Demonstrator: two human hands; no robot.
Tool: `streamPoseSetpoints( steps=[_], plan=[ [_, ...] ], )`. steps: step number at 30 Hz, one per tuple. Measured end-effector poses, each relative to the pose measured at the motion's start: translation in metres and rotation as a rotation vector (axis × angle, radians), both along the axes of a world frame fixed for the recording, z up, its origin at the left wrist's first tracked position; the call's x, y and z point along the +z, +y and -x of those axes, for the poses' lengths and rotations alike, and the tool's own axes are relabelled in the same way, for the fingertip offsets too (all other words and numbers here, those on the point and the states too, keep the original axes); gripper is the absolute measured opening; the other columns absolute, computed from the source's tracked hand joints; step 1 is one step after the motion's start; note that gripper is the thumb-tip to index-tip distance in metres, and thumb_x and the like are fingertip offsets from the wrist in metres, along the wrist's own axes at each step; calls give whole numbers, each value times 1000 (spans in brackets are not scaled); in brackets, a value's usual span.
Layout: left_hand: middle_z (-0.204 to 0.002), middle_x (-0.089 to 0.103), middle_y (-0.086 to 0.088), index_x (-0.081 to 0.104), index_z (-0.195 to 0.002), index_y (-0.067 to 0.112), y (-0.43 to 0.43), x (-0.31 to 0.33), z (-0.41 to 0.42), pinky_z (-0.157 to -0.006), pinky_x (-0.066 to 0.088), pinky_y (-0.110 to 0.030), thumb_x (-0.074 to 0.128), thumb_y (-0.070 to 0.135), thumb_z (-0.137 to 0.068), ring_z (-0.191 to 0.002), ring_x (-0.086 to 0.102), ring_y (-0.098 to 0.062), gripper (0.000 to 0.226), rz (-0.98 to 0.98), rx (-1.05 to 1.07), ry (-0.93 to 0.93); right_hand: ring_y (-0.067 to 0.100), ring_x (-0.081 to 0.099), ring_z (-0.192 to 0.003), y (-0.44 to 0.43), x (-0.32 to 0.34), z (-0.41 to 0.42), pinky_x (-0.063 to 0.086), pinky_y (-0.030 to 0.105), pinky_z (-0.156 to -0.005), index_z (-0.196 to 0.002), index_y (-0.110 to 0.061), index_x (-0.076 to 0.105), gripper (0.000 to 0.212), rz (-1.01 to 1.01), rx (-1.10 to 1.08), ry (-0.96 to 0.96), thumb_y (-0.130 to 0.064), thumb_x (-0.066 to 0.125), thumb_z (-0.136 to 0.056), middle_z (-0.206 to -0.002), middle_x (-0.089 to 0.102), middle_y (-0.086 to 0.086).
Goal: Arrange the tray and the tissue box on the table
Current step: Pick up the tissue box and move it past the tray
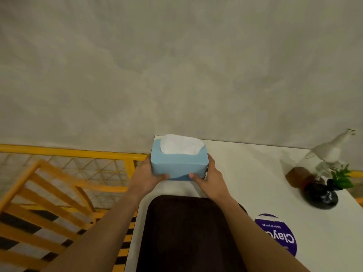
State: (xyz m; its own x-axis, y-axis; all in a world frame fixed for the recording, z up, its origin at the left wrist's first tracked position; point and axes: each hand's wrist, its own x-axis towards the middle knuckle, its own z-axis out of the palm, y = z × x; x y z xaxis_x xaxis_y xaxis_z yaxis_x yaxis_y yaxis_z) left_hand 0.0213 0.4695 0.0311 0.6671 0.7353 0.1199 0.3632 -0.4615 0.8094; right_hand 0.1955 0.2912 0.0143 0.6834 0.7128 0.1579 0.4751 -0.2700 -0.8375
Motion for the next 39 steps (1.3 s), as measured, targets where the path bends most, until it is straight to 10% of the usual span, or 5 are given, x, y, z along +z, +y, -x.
streamPoseSetpoints(
  steps=[10,29,39],
  plan=[
    [-134,62,1,35,-151,26,34,-29,-26,-92,52,-37,85,44,-74,-121,58,-22,94,51,-42,33,-28,48,-106,32,-26,-26,43,-2,-74,-148,-60,19,88,-19,-23,33,-59,77,-82,-119,45,-55],
    [-131,65,-14,20,-158,19,104,-47,-81,-95,53,-48,84,34,-79,-116,62,-37,102,25,56,82,25,62,-113,98,-33,-102,42,26,-81,-141,-16,47,62,234,38,-75,-43,72,-91,-129,65,2],
    [-134,65,-14,16,-159,16,102,-57,-82,-93,51,-46,84,39,-78,-120,61,-39,108,65,110,86,7,58,-90,94,-39,-99,41,10,-70,-138,-19,48,49,215,58,-96,-42,64,-97,-109,61,-12]
  ],
)
